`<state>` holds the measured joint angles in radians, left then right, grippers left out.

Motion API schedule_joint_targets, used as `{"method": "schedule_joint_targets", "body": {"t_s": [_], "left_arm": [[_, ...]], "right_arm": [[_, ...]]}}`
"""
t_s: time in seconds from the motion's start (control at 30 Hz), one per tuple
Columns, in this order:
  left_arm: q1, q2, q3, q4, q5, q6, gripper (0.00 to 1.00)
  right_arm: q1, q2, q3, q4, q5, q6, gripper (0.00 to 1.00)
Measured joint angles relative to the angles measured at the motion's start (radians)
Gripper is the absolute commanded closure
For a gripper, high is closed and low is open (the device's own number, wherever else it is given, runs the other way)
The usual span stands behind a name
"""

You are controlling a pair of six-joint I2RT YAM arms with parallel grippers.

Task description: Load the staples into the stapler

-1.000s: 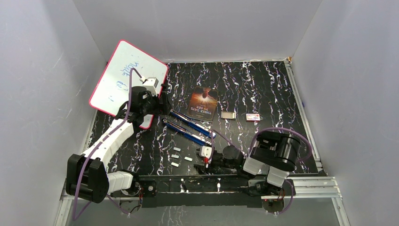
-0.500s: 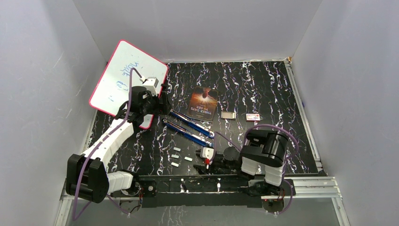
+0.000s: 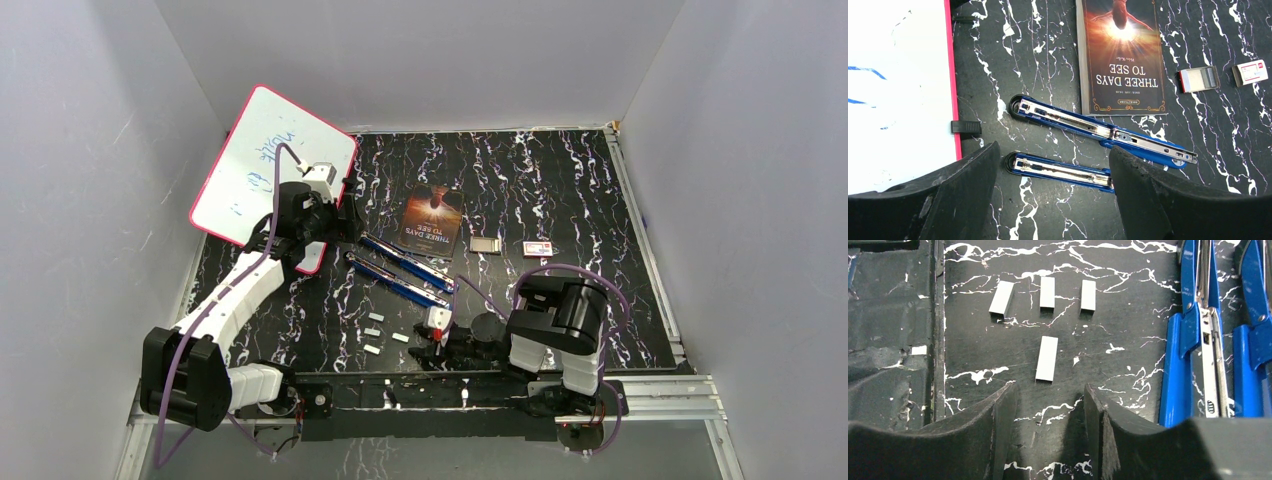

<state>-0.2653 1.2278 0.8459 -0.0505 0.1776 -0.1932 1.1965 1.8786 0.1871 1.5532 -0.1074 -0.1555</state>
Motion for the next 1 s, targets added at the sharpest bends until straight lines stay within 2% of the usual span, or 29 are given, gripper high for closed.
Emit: {"method": "schedule_joint_targets", "body": {"t_s": [0.4,1.0], "left_arm": [[0.0,0.016,0.0,-0.003,-0.004,0.0,0.21],[0.001,0.028,0.003,-0.003,-0.011,0.003,0.21]], "right_arm": [[0.015,0.021,0.019,-0.002,0.025,0.117,0.44],[0.017,0.043,0.06,-0.01,0.064,0.135,0.56]]}}
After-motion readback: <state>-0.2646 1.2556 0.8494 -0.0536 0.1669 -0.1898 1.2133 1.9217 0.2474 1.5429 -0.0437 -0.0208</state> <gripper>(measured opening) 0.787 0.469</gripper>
